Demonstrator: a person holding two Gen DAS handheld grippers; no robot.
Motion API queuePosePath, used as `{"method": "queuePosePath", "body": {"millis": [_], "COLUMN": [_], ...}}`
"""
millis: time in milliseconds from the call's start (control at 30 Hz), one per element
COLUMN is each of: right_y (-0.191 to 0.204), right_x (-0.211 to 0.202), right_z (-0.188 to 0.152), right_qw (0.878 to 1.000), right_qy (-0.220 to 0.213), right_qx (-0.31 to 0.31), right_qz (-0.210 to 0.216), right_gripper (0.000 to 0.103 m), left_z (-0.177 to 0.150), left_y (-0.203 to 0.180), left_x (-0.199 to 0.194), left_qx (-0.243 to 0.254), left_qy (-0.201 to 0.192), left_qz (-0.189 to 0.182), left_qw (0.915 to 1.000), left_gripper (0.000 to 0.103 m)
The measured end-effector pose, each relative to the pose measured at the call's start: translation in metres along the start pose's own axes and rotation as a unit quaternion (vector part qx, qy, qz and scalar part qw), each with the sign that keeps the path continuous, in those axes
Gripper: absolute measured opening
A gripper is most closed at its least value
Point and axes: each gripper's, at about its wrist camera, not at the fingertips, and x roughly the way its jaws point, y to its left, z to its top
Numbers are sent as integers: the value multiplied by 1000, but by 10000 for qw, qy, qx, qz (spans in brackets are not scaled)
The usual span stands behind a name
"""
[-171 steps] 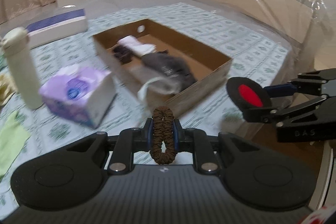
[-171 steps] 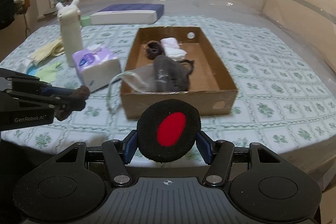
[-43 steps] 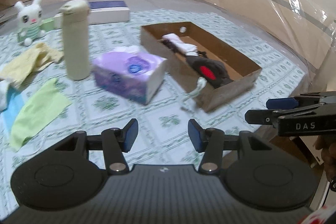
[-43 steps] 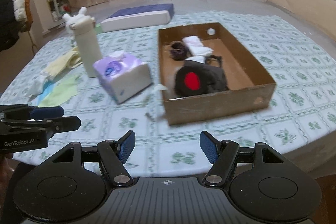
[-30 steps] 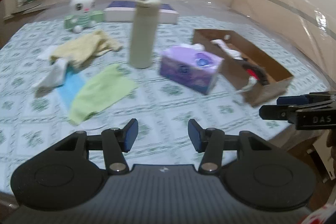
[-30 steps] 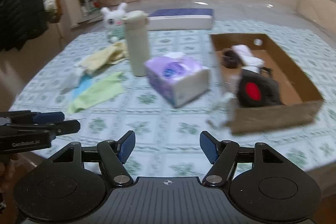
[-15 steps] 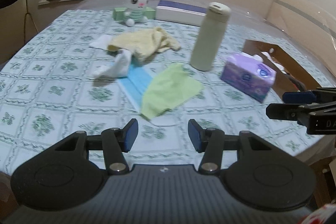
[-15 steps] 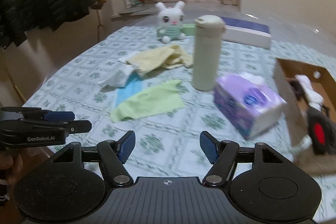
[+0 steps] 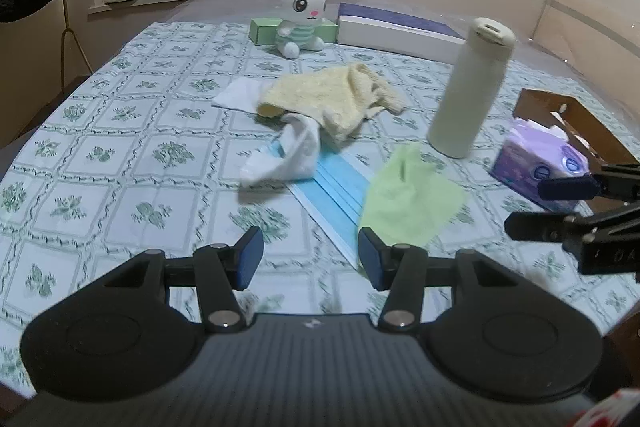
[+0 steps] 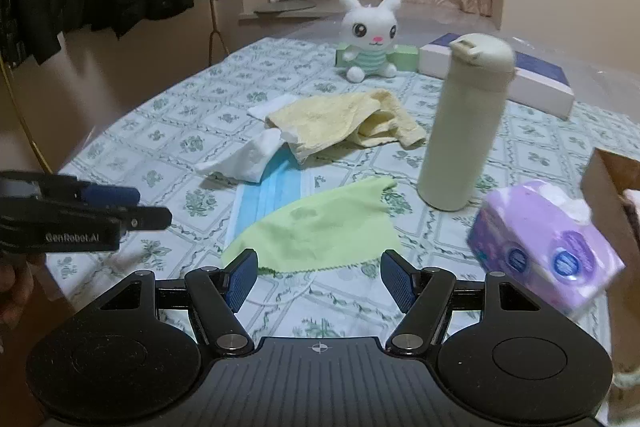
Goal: Organize soft objects
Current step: 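Grasp the light green cloth with the right tool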
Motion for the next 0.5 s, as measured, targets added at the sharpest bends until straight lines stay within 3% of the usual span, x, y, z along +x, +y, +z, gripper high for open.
{"method": "queuePosePath", "body": {"millis": [500], "right_y": [-4], "right_x": [97], "right_z": [14], "right_qw": [9990], "right_qy": [333], "right_qx": [-244], "right_qz": [161], "right_gripper": [71], "left_z": [7], "left_y": [22], "left_x": [50], "left_qx": [-69], "left_qy": [148], "left_qz": [-6], "left_qw": [9999], "left_gripper": [48]}}
